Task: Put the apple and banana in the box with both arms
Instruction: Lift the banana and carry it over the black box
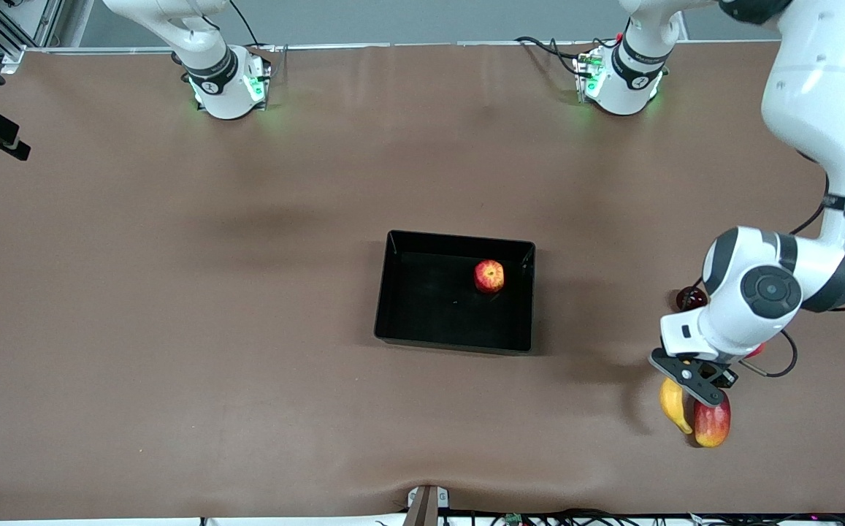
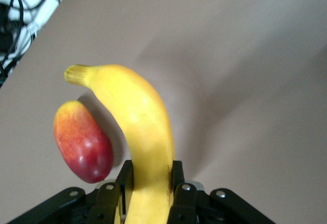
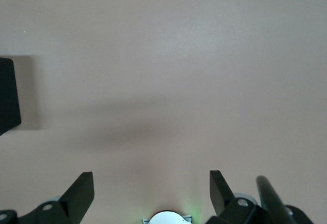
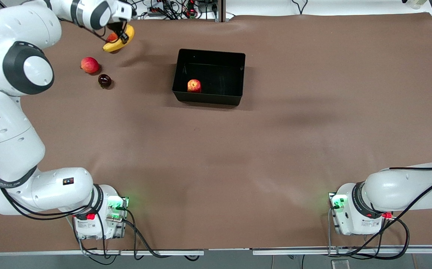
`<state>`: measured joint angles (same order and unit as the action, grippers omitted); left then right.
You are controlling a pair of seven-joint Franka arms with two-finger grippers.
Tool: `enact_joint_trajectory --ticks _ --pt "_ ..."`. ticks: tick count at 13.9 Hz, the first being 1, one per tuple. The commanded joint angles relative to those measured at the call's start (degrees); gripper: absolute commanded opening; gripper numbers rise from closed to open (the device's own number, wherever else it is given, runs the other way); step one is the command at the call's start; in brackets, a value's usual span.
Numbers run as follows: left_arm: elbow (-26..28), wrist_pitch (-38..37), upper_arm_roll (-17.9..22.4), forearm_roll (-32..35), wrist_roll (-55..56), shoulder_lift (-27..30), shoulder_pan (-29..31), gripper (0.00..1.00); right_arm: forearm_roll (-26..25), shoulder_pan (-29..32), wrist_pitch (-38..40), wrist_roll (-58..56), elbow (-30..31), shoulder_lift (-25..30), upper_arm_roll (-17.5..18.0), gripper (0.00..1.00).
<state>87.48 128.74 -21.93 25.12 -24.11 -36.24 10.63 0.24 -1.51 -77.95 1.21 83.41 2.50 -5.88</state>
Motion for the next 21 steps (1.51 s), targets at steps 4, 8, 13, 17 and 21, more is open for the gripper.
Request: enact_joint_trajectory --ticks 4,8,13,17,21 --pt "0.2 -8.7 -9.7 -2.0 17.6 4.1 -1.6 0.0 0.8 -0.6 -0.4 -0.4 0.4 0.7 -0.8 1.0" --pt "-2.0 -9.6 -11.1 -2.2 35.5 3.3 -11.5 0.0 0.7 0.0 -1.6 -0.4 1.0 0.2 -0.8 1.0" --pt "-9.8 -10.7 -10.9 -1.7 53.4 -3.6 -23.3 0.0 0.4 -0.2 -2.3 -0.4 1.4 -0.2 -0.8 1.0" --pt "-11.6 -7.8 -5.4 -2.4 56.6 -6.3 -31.5 0.0 0.4 -0.2 -2.0 -0.4 1.5 -0.3 -0.8 1.0" --pt "-12.7 -5.8 -4.7 -2.4 62.2 -10.8 -35.1 0.0 0.5 -0.1 -2.5 -0.4 2.5 -0.1 -0.8 1.0"
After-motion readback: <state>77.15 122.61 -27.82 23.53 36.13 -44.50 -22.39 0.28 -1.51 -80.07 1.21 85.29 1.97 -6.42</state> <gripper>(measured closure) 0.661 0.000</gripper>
